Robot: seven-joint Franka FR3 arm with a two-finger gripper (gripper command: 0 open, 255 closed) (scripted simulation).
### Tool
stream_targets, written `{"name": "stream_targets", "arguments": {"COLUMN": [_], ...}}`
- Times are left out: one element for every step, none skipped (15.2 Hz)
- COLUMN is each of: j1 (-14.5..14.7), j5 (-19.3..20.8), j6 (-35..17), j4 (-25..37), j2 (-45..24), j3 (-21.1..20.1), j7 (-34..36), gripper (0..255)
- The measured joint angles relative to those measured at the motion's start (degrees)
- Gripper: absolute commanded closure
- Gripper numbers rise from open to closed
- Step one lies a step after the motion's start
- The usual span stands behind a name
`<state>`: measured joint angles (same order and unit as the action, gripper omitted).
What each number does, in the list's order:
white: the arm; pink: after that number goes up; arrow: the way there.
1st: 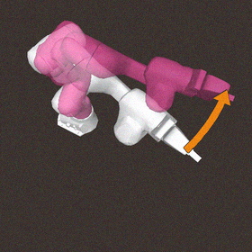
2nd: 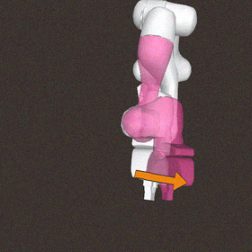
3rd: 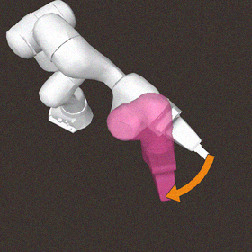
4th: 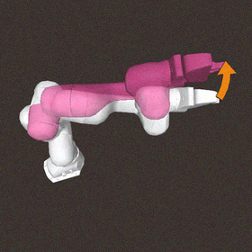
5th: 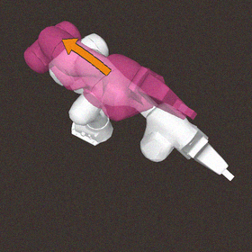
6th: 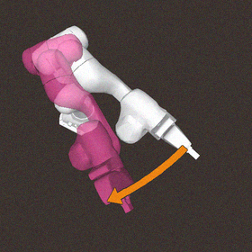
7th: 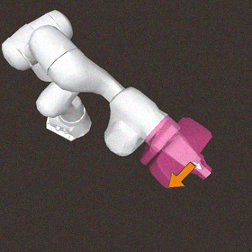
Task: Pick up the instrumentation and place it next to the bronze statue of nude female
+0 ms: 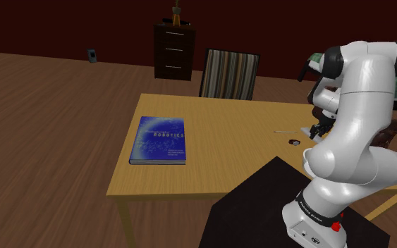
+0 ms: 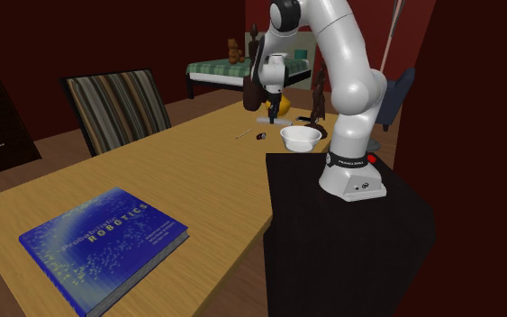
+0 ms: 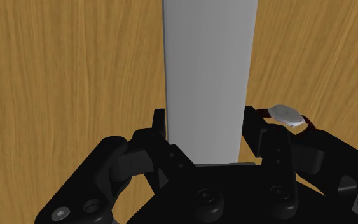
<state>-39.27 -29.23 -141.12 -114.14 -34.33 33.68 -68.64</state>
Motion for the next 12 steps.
{"name": "stream_targets", "arguments": {"j1": [-0.3, -0.6, -0.9, -1.2, -1.6, -1.9, -2.3, -2.6, -2.9, -3.3, -3.4, -3.4], "j5": [-0.5, -0.9, -1.3, -1.8, -2.2, -2.7, -3.1, -3.4, -3.9, -4.2, -4.4, -4.5], "j6": [-0.6, -0.8, -1.3, -1.9, -2.3, -2.9, -3.1, -3.5, -4.0, -4.4, -4.6, -4.7], "j4": [0.0, 0.3, 0.4, 0.5, 0.6, 0.6, 1.0, 1.2, 1.3, 1.6, 1.7, 1.8], "j2": [-0.6, -1.2, -1.8, -2.5, -3.0, -3.6, -4.3, -4.9, -5.4, -6.1, -6.4, -6.5], "j3": [-0.4, -0.8, -1.2, -1.7, -2.1, -2.5, -2.9, -3.3, -3.8, -4.2, -4.4, -4.5], "j7": [-0.3, -0.5, -0.8, -1.1, -1.5, -1.8, -2.0, -2.3, -2.6, -2.8, -2.8, -2.9], "gripper": [255, 255, 255, 255, 255, 255, 255, 255, 255, 255, 255, 255]}}
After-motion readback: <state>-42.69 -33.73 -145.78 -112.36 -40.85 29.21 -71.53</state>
